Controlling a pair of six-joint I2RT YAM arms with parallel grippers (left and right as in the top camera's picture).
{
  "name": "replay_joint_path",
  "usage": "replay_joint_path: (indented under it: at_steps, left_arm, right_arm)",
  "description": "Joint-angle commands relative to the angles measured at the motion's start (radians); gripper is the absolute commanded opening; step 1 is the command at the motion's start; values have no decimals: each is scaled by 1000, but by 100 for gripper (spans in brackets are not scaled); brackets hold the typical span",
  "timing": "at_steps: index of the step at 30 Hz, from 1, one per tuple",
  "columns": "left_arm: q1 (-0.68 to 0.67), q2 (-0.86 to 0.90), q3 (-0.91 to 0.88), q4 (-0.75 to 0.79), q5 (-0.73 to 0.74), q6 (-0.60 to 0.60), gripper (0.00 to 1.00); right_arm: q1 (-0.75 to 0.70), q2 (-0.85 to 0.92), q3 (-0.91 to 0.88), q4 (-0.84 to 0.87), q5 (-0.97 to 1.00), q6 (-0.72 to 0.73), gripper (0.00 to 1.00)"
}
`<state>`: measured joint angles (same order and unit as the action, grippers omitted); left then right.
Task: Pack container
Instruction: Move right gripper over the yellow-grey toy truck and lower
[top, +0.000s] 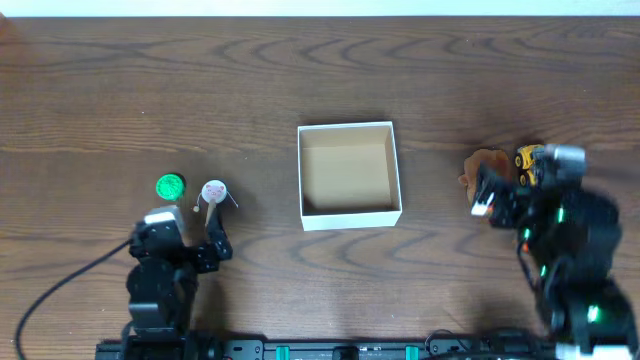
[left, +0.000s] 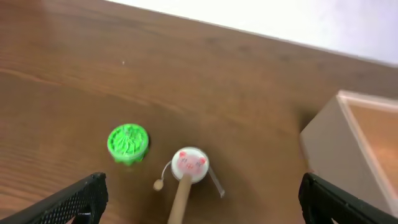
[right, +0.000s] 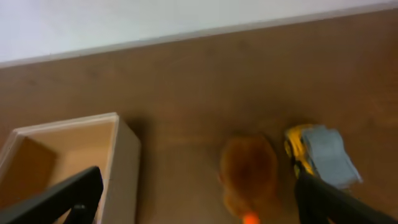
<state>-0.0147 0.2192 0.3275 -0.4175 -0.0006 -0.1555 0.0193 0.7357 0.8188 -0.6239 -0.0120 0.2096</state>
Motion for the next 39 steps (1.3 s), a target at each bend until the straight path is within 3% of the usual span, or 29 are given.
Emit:
replay_joint_path:
  at_steps: [1, 6, 11, 18, 27, 39]
  left_arm:
    - [5, 103, 129, -55, -10, -92, 98]
    - [5, 285, 298, -224, 11, -90, 98]
    - [5, 380, 367, -291, 78, -90, 98]
    - [5, 412, 367, -299, 95, -90, 98]
    - [5, 412, 367, -300, 95, -90, 98]
    - [5, 412, 367, -300, 95, -90, 98]
  right_arm:
    - [-55, 182, 160, -99, -18, -20, 99]
    - [-195, 511, 461, -360, -156, -90, 99]
    - [-296, 698, 629, -486, -192, -198, 99]
    - [-398, 821, 659, -396, -41, -338, 99]
    - [-404, 969, 658, -352, -27, -692, 96]
    - [-406, 1166, 658, -285, -23, -632, 97]
